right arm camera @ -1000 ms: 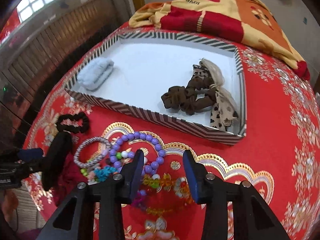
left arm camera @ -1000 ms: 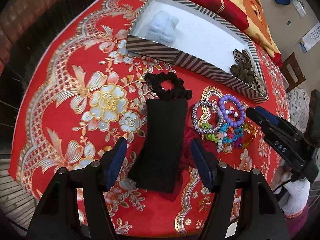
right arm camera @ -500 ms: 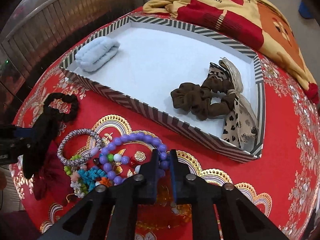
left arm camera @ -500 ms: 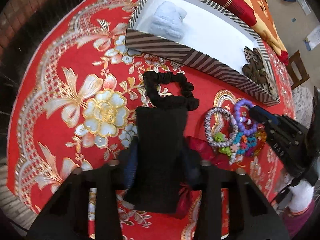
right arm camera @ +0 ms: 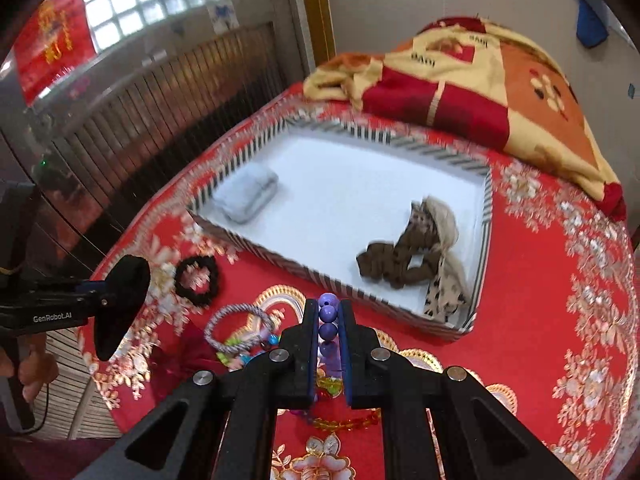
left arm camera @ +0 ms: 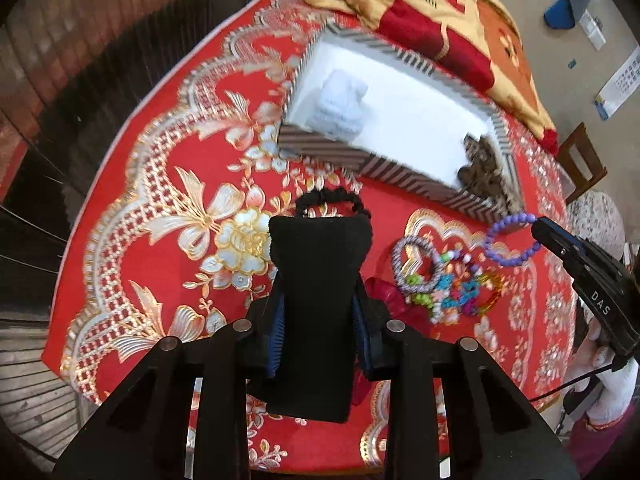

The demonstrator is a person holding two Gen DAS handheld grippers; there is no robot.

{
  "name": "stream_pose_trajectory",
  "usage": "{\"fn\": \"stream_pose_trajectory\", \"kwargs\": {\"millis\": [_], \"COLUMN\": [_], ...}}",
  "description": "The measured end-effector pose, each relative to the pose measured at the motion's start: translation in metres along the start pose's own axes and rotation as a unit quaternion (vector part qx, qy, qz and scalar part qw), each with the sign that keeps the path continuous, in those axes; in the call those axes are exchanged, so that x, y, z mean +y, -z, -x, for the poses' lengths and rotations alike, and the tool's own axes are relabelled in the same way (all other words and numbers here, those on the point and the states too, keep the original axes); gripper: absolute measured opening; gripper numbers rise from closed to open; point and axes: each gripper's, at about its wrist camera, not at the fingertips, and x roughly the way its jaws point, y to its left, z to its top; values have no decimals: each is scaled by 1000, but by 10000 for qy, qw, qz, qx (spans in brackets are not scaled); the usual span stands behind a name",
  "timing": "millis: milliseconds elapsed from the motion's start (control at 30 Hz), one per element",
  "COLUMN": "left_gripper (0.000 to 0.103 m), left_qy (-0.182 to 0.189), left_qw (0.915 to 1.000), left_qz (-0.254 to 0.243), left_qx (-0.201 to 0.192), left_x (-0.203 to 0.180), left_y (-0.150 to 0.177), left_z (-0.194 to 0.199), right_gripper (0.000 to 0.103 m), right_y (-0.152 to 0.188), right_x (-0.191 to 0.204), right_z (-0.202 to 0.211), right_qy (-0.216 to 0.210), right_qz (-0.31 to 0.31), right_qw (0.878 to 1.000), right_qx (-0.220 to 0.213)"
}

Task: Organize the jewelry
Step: 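Grasp the black velvet pouch with the left gripper while the right grasps the purple bead bracelet, then lower the pouch and bracelet into the white tray and open both grippers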

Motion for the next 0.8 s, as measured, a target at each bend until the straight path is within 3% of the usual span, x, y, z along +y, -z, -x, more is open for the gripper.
{"fn": "stream_pose_trajectory", "kwargs": {"millis": [400,800], "left_gripper": [28,28], "left_qy": [50,-149], "left_qw": [9977,9946], "left_qz": [-193,-583], "left_qx": [-652,-843], "left_x": [-34,-61], "left_y": [-27,-74], "left_z": [33,17], "right_gripper": [9,9], "right_y": [-23,-45], "right_x": [-3,-12], "right_z": [31,13], "right_qy": [86,185], "right_qz": [68,-86], "right_qw": [9990,9991], "right_qx": [-425,-375]}}
